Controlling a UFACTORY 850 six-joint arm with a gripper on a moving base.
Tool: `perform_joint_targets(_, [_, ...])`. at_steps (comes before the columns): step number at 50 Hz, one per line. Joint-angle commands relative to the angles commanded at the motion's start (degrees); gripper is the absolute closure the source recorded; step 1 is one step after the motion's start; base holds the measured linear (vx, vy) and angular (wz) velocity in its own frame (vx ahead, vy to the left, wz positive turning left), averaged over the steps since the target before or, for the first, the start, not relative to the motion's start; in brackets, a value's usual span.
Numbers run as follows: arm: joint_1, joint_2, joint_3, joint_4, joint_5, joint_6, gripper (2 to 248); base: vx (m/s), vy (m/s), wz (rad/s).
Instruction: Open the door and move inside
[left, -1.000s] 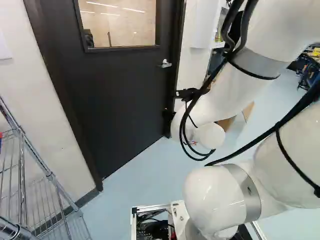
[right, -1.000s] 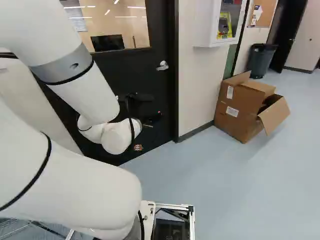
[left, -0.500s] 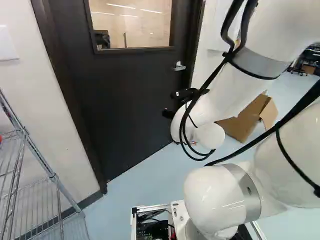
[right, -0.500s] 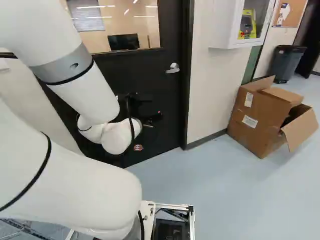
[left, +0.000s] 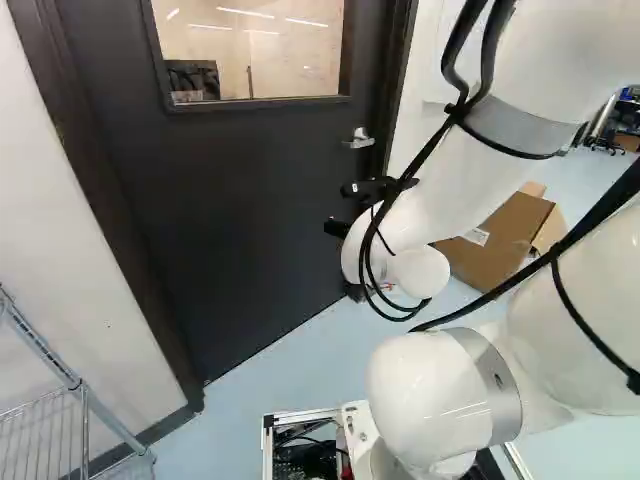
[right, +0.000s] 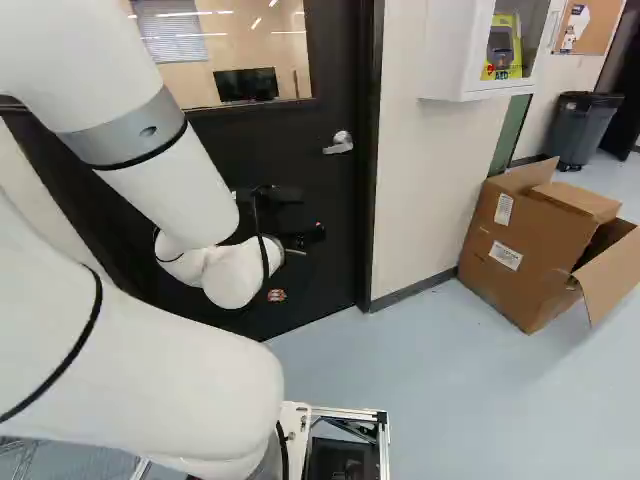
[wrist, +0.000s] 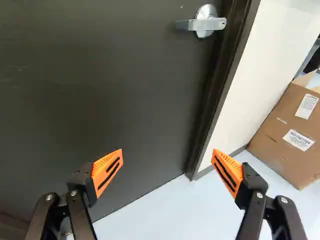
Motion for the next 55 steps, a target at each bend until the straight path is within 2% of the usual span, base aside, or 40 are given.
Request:
perform_joint_targets(24, [0.0,0.0,0.0,0.0,0.0,0.0,3,0.114,-0.07,0.003])
perform_joint_targets(55, [-0.9,-4.81,-4.17,0.0,0.0,0.0,3,0.003,-0.002,-0.001])
